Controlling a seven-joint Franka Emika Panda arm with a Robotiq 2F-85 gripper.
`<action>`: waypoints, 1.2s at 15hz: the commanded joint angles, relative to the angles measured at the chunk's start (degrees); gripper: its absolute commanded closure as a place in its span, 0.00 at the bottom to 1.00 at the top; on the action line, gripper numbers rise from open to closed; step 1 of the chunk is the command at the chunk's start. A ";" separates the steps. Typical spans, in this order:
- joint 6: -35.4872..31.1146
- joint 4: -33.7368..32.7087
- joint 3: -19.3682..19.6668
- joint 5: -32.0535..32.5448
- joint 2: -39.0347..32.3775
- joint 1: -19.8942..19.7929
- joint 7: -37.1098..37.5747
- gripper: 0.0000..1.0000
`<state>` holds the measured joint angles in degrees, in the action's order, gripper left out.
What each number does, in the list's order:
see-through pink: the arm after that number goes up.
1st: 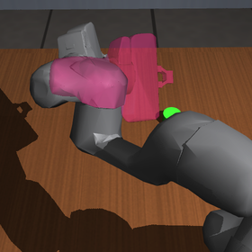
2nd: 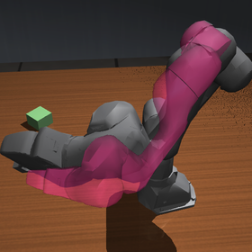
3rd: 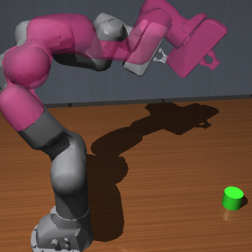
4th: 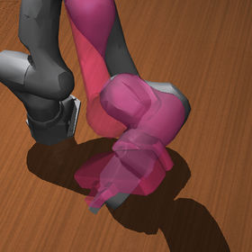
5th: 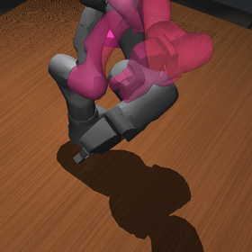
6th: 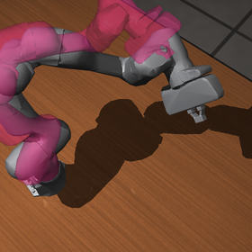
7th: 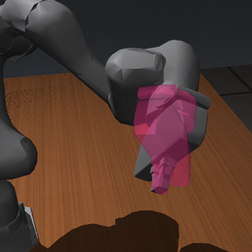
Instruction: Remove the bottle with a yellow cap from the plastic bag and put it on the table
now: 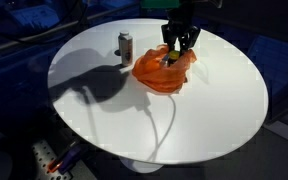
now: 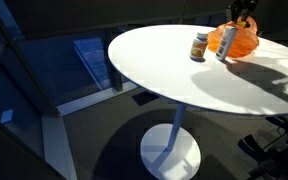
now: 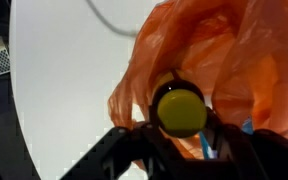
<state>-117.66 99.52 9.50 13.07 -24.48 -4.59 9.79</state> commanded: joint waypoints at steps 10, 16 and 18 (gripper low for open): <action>2.31 -0.87 -0.50 0.94 7.25 0.99 0.27 0.80; 5.05 -2.96 -2.80 -0.25 10.15 2.67 -0.67 0.80; 6.38 -3.92 -3.88 -0.78 10.49 3.16 -1.18 0.80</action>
<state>-114.47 98.01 6.96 13.07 -14.55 -1.78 9.78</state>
